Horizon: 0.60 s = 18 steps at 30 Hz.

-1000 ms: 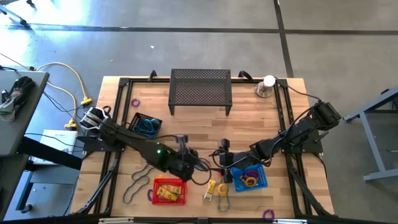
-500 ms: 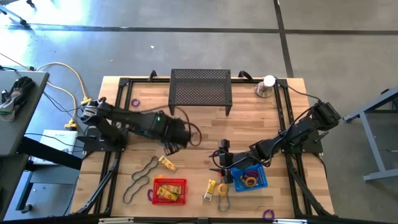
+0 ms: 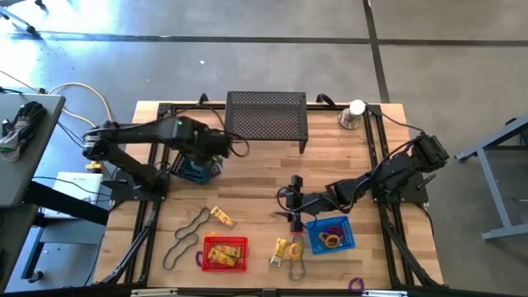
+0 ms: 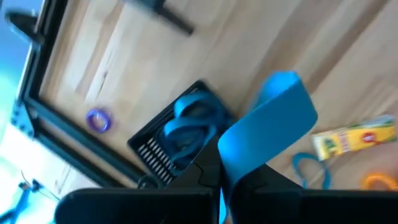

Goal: Pick & Place Office Desk Supplies
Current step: Put the blue rubber band into the black bin

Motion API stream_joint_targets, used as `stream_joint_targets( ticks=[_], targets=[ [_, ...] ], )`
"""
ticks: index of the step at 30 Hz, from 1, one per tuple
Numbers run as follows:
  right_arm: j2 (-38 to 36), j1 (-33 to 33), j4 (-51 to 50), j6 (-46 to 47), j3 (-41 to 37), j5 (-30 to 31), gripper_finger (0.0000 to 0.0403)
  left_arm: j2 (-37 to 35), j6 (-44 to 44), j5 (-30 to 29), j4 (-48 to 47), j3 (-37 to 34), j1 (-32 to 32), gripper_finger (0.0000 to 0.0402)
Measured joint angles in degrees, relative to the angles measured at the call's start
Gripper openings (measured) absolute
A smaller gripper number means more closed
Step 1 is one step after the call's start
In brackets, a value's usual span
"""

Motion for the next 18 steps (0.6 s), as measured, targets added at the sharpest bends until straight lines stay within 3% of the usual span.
stream_joint_targets(
  ticks=[8, 18],
  targets=[
    [2.08, -1.19, 0.33, 1.03, 0.08, -3.17, 0.0245, -10.77, 0.06, -0.22, 0.05, -14.54, 4.4, 0.0],
    [3.63, -1.18, 0.32, 0.77, 0.0, -2.88, 0.0245, -12.23, 1.18, 0.69, 2.41, -27.55, 8.02, 0.0]
  ],
)
